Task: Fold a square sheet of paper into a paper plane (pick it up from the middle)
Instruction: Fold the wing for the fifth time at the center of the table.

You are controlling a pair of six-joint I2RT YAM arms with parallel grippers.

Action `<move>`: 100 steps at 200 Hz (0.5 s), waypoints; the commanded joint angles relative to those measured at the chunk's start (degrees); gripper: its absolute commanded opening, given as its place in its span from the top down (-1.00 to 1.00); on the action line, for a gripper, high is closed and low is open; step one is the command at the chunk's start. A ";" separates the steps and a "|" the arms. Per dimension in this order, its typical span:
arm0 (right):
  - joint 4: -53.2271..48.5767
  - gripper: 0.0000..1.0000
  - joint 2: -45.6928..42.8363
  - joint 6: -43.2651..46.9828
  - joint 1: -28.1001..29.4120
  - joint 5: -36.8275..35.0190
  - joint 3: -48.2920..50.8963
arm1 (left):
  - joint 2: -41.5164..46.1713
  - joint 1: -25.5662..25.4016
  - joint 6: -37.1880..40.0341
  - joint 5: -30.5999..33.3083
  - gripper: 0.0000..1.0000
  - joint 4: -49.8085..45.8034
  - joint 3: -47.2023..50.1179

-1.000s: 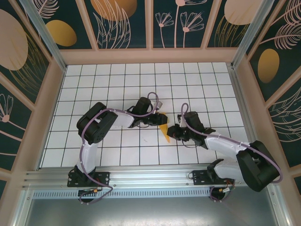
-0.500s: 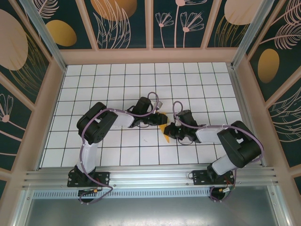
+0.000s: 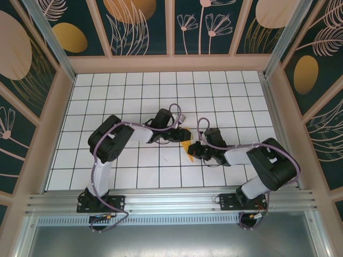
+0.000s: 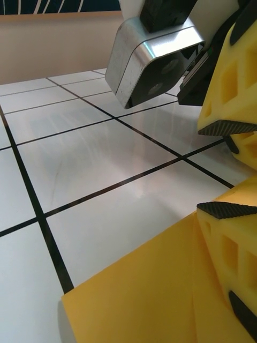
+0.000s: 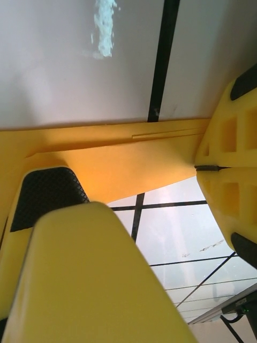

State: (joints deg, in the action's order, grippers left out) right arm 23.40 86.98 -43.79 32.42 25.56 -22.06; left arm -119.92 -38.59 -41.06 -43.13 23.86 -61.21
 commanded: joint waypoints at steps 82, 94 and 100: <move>-12.99 0.96 4.07 2.83 -0.21 -0.54 3.08 | -3.57 6.28 6.05 -1.59 -0.03 2.62 -2.69; -13.03 0.96 4.24 2.84 -0.26 -0.52 2.95 | -3.72 6.48 6.62 -1.65 -0.06 2.05 -3.76; -13.02 0.96 4.24 2.96 -0.26 -0.43 2.91 | -3.79 6.64 6.83 -1.73 -0.07 1.80 -4.36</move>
State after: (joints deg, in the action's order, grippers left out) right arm 23.66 87.55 -42.39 32.16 26.65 -22.20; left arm -121.64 -34.39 -37.91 -48.86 26.15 -62.98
